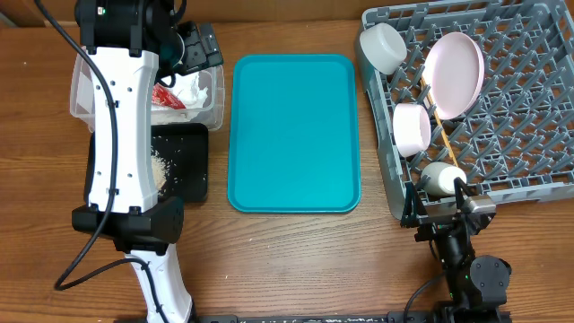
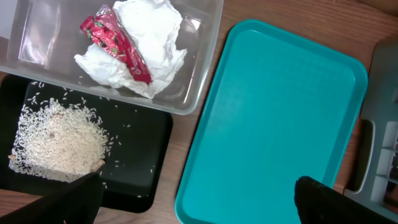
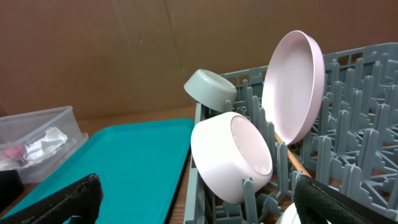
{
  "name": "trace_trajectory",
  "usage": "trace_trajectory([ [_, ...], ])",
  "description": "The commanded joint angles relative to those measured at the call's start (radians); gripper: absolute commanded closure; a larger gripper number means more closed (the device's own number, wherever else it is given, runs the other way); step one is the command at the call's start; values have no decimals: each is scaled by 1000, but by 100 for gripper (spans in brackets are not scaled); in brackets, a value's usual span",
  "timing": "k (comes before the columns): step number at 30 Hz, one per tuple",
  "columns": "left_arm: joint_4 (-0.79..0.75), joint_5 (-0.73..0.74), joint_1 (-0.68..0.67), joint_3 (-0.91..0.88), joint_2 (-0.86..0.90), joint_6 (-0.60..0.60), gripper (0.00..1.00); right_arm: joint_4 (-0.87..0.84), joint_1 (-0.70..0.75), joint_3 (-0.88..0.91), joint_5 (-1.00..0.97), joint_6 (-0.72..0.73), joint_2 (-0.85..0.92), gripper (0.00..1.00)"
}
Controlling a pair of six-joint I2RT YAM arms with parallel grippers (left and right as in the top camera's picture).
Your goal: Sort waste into correct bins and load items into the dishwasher
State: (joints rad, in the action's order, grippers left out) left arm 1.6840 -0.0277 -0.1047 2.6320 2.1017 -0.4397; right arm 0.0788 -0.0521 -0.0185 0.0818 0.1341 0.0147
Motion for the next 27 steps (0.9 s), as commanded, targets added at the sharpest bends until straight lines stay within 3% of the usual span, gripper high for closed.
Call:
trace_trajectory([
  [1,3,-8,-7,12,-13,-10,0,-5,0,11,6,-4,-12,0],
  [11,-9,-42,-7,12,-23,11,0,-5,0,11,6,-4,-12,0],
  [16,-119,-54,-7,-47,-109,13,0,-5,0,11,6,-4,-12,0],
  [19,-247,-54,-7,-183,-204,13,0,-5,0,11,6,-4,-12,0],
  [27,-689,-97,-5,-747,-542,40,0,-5,0,11,6,-4,-12,0],
])
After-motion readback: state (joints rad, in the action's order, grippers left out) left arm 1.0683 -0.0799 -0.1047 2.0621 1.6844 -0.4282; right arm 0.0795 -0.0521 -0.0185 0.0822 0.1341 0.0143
